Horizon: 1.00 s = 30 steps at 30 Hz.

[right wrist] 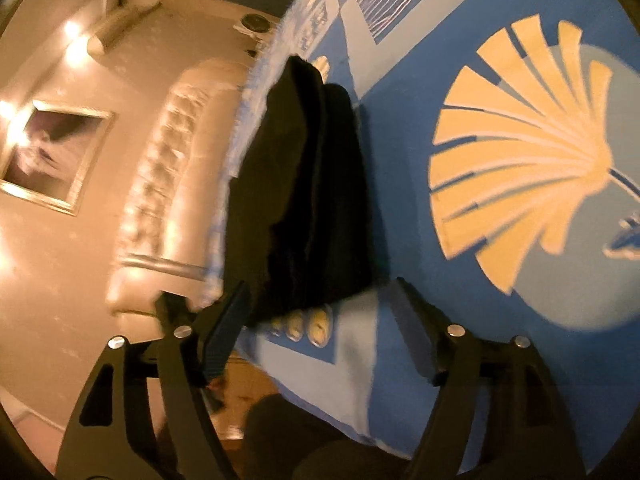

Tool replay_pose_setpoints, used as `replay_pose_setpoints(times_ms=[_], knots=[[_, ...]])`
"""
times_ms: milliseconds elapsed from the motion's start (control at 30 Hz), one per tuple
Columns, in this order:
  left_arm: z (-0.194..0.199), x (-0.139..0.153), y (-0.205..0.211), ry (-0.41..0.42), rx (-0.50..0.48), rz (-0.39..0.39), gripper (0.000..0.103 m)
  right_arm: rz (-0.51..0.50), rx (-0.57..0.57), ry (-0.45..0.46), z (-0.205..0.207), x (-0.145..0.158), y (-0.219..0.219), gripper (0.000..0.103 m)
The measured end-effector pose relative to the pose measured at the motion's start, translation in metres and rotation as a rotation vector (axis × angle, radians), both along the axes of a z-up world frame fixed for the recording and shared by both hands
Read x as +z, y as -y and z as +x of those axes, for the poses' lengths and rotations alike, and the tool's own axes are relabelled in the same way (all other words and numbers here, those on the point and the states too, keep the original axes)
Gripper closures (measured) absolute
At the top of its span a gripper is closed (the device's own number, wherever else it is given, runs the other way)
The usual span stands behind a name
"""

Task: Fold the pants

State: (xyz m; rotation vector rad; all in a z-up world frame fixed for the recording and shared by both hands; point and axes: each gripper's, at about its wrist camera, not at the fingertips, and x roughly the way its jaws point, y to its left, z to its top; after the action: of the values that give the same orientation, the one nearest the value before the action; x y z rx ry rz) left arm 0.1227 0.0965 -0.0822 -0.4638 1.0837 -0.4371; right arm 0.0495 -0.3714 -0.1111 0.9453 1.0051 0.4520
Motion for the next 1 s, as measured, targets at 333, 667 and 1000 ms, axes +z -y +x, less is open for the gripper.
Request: replay_pose_setpoints(times_ms=[333, 667, 1000], knots=[[-0.047, 0.049, 0.023, 0.105, 0.126, 0.275, 0.025, -0.509, 0.070, 0.043, -0.029, 0.047, -0.054, 0.021], [-0.118, 0.092, 0.053, 0.305, 0.160, 0.363, 0.025, -0.650, 0.054, 0.233, -0.049, 0.092, -0.094, 0.020], [-0.122, 0.083, 0.083, 0.326, 0.088, 0.508, 0.025, -0.664, 0.055, 0.249, -0.053, 0.091, -0.100, 0.019]])
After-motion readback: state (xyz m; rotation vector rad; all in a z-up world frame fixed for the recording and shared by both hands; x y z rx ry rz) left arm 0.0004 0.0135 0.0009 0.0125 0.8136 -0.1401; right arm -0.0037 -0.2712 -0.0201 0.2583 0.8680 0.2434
